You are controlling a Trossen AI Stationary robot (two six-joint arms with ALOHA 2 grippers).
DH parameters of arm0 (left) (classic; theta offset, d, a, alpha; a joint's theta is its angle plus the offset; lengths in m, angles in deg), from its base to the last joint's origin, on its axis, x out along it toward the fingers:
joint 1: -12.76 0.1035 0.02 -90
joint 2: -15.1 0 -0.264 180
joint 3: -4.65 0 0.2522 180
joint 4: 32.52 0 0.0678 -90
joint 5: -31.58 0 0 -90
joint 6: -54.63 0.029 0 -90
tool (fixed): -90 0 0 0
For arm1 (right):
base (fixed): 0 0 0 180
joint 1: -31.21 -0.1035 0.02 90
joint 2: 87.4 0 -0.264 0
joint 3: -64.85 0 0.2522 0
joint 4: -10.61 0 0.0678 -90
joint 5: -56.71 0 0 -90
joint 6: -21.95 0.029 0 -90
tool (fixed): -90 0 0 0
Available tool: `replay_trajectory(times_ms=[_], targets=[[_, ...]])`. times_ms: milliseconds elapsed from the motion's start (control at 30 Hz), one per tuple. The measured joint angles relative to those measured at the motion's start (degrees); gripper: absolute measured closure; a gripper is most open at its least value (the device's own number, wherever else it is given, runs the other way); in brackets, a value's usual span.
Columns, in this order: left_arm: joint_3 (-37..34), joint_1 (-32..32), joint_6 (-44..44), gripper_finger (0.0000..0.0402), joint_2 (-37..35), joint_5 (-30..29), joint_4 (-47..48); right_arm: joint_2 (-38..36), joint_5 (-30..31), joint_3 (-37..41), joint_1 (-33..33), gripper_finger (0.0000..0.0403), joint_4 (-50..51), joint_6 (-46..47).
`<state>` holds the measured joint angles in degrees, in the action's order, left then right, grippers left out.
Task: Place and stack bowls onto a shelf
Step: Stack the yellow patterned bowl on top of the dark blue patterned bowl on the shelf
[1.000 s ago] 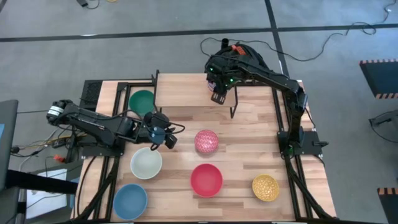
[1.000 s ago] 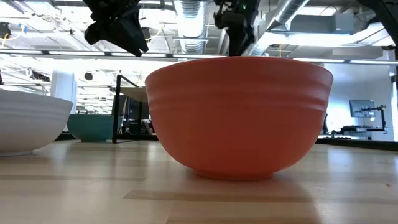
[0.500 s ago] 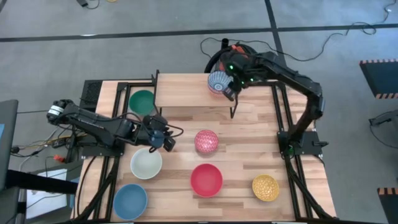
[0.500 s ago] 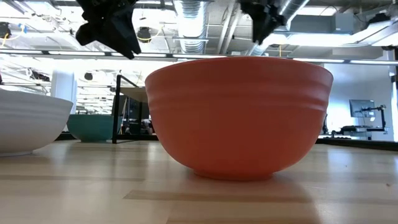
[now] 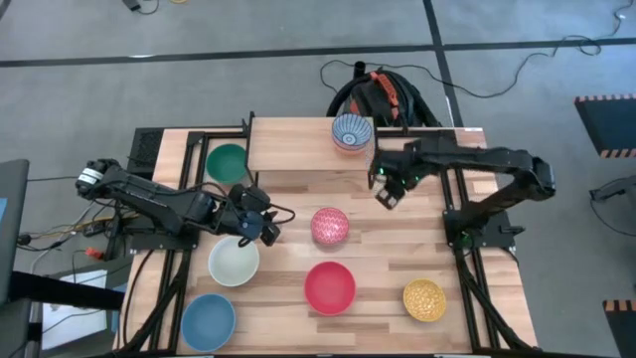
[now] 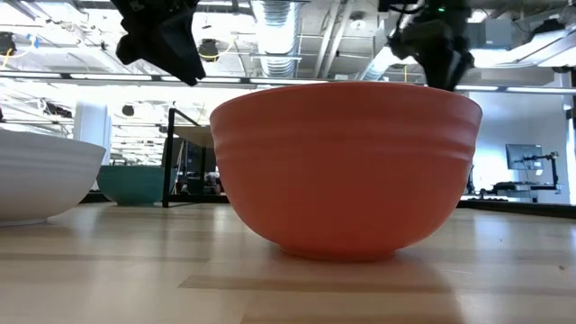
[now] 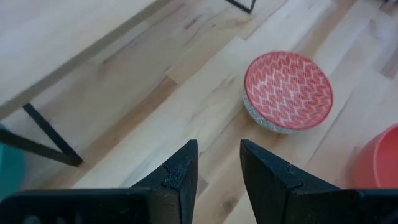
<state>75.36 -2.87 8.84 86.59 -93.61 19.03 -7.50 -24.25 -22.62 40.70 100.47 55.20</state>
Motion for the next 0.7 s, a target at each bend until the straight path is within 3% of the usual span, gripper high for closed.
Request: replay_trajectory(times_ms=[200,400,700], targets=[[0.0,1.9,6.6,0.0297,-0.1,2.5,-3.2,-3.9,-0.4,6.9,-9.0,0.0231,-0.4,10.1],[0.0,3.6,10.8,0.0297,-0.1,6.2,-7.0,-6.7,-4.9,14.1,-16.8,0.0231,-3.4,18.7],[0.0,3.7,13.6,0.0297,-0.1,6.5,-7.8,-7.6,-13.3,21.1,-26.3,0.0231,-10.0,20.9]])
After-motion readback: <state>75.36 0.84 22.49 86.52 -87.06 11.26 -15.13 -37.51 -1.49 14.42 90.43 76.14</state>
